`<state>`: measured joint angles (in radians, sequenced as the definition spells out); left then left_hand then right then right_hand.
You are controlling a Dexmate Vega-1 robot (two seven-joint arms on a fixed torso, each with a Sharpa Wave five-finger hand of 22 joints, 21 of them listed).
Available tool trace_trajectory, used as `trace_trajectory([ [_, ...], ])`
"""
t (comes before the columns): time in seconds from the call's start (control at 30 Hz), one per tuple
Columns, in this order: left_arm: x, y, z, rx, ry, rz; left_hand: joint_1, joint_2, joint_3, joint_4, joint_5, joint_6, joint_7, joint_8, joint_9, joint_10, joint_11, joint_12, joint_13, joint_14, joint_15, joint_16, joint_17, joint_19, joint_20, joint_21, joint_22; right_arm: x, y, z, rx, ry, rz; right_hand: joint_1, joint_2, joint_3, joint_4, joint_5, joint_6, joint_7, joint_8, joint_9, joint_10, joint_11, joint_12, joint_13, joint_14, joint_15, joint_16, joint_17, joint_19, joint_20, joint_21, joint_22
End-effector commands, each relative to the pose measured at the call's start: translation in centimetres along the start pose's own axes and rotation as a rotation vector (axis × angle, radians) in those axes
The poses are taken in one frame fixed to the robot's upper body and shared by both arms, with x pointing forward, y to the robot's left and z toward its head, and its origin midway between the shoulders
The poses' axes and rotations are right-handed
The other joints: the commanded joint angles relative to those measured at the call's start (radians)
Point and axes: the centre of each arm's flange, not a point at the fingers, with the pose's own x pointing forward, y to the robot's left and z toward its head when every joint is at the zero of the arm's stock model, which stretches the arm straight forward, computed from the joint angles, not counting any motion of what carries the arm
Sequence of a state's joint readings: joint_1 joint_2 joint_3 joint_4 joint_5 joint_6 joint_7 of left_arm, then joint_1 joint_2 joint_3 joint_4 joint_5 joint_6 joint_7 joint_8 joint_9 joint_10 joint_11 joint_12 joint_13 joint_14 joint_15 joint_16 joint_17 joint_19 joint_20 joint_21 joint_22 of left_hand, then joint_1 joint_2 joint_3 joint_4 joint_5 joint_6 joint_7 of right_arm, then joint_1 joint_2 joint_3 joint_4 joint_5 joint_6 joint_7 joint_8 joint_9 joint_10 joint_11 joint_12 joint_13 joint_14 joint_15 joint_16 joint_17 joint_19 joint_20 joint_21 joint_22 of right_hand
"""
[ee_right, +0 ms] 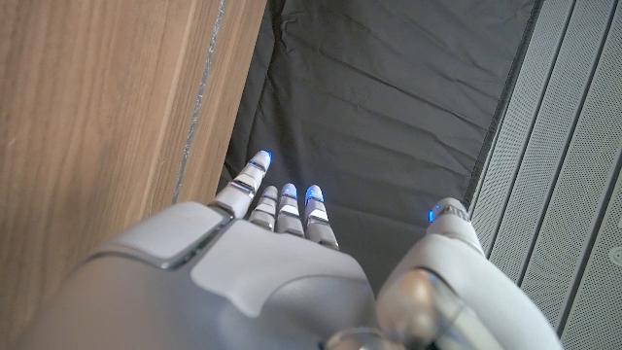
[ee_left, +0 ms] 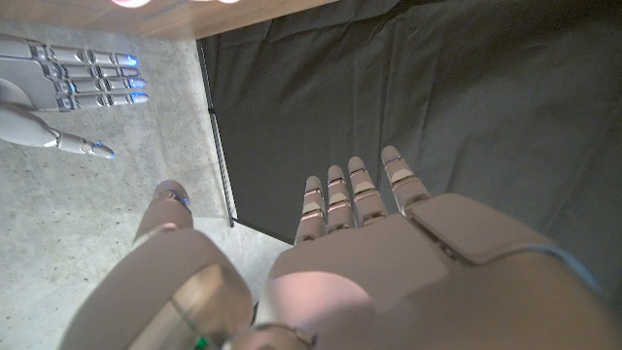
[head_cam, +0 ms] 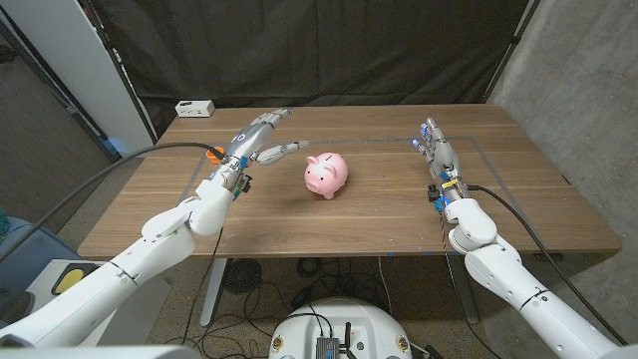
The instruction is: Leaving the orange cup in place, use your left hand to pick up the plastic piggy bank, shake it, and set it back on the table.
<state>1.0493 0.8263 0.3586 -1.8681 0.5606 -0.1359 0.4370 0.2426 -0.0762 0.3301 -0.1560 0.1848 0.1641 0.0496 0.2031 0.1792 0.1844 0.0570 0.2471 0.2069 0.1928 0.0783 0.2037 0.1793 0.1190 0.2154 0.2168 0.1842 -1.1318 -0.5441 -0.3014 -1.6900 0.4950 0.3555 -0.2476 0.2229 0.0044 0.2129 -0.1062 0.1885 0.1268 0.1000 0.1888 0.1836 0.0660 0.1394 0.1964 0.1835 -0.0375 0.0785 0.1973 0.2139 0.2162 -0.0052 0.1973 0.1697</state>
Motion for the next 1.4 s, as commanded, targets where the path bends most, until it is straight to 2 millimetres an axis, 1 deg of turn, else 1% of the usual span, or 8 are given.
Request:
trace_trajectory([
  [0.03, 1.4, 0.1, 1.2, 0.064, -0.017, -0.101, 0.007, -0.002, -0.002, 0.001, -0.003, 0.0, -0.001, -0.001, 0.006, 0.01, -0.001, 0.002, 0.004, 0.008, -0.002, -0.003, 0.002, 0.008, -0.001, 0.002, 0.001, -0.4, -0.2, -0.2, 0.006, 0.002, -0.004, 0.004, 0.003, 0.003, -0.005, 0.0, 0.003, 0.002, 0.003, 0.002, 0.007, 0.001, 0.005, 0.005, 0.003, 0.01, 0.006, -0.001, 0.004, 0.01, -0.001, 0.003],
  [0.17, 1.9, 0.0, 1.8, 0.103, -0.013, -0.158, 0.025, -0.015, -0.003, -0.005, -0.002, -0.043, -0.009, -0.016, 0.006, -0.02, -0.008, -0.012, 0.005, -0.011, -0.007, -0.012, 0.002, 0.012, 0.0, -0.001, 0.001, -0.6, -0.2, -0.2, 0.009, 0.004, -0.008, 0.004, 0.004, 0.003, -0.005, -0.001, 0.003, 0.002, 0.003, 0.002, 0.008, 0.001, 0.006, 0.005, 0.004, 0.01, 0.006, -0.001, 0.004, 0.011, -0.001, 0.003],
  [0.27, 2.3, -0.1, 2.2, 0.127, -0.004, -0.192, 0.038, -0.027, -0.004, -0.009, 0.001, -0.063, -0.017, -0.018, 0.006, -0.035, -0.013, -0.019, 0.006, -0.025, 0.007, -0.016, 0.003, 0.016, 0.001, -0.001, 0.002, -0.7, -0.3, -0.2, 0.008, 0.003, -0.009, 0.005, 0.004, 0.003, -0.005, -0.001, 0.003, 0.001, 0.003, 0.002, 0.008, 0.001, 0.006, 0.005, 0.004, 0.01, 0.006, -0.001, 0.004, 0.012, -0.001, 0.003],
  [0.4, 2.7, -0.3, 2.6, 0.143, -0.003, -0.228, 0.047, -0.035, -0.006, -0.01, 0.003, -0.075, -0.02, -0.019, 0.006, -0.047, -0.017, -0.023, 0.007, -0.03, 0.009, -0.017, 0.003, 0.02, 0.002, -0.001, 0.002, -0.9, -0.4, 0.0, 0.005, 0.001, -0.011, 0.005, 0.005, 0.003, -0.006, -0.001, 0.003, 0.002, 0.003, 0.002, 0.01, 0.0, 0.006, 0.006, 0.005, 0.01, 0.006, -0.001, 0.004, 0.012, -0.001, 0.003],
  [0.53, 3.2, -0.5, 2.9, 0.155, -0.005, -0.274, 0.058, -0.046, -0.01, -0.011, 0.005, -0.089, -0.03, -0.019, 0.007, -0.057, -0.006, -0.026, 0.008, -0.031, 0.027, -0.015, 0.003, 0.031, 0.002, 0.001, 0.003, -1.0, -0.5, 0.1, 0.001, -0.001, -0.013, 0.005, 0.005, 0.003, -0.006, -0.001, 0.003, 0.001, 0.003, 0.002, 0.01, 0.001, 0.006, 0.006, 0.005, 0.012, 0.007, -0.001, 0.004, 0.013, -0.002, 0.003],
  [0.73, 3.8, -0.7, 3.5, 0.176, -0.02, -0.332, 0.067, -0.059, -0.015, -0.011, 0.008, -0.093, -0.034, -0.016, 0.007, -0.063, -0.003, -0.027, 0.009, -0.029, 0.051, -0.013, 0.003, 0.051, 0.002, 0.007, 0.005, -1.2, -0.6, 0.3, 0.003, -0.007, -0.016, 0.006, 0.005, 0.002, -0.007, -0.001, 0.004, 0.002, 0.003, 0.002, 0.01, 0.001, 0.006, 0.006, 0.006, 0.014, 0.007, -0.001, 0.004, 0.013, -0.001, 0.003],
  [0.97, 4.5, -1.2, 4.1, 0.213, -0.03, -0.386, 0.074, -0.089, -0.038, -0.006, 0.014, -0.118, -0.044, -0.017, 0.007, -0.098, 0.023, -0.036, 0.01, -0.045, 0.077, -0.017, 0.002, 0.109, 0.002, 0.022, 0.006, -1.3, -0.5, 0.3, 0.01, -0.008, -0.022, 0.006, 0.005, 0.002, -0.008, -0.001, 0.004, -0.002, 0.003, 0.002, 0.012, 0.0, 0.006, 0.006, 0.006, 0.012, 0.007, -0.001, 0.004, 0.015, -0.001, 0.003],
  [1.4, 5.9, -2.4, 4.8, 0.321, -0.048, -0.491, 0.089, -0.107, -0.079, -0.005, 0.031, -0.2, -0.068, -0.026, 0.006, -0.157, 0.027, -0.047, 0.01, -0.081, 0.094, -0.023, 0.002, 0.178, 0.003, 0.03, 0.004, -1.7, -0.4, 0.0, 0.013, -0.004, -0.032, 0.008, 0.005, 0.001, -0.01, -0.002, 0.007, -0.004, 0.004, 0.002, 0.017, 0.0, 0.008, 0.006, 0.013, 0.012, 0.009, -0.002, 0.009, 0.016, 0.0, 0.003],
])
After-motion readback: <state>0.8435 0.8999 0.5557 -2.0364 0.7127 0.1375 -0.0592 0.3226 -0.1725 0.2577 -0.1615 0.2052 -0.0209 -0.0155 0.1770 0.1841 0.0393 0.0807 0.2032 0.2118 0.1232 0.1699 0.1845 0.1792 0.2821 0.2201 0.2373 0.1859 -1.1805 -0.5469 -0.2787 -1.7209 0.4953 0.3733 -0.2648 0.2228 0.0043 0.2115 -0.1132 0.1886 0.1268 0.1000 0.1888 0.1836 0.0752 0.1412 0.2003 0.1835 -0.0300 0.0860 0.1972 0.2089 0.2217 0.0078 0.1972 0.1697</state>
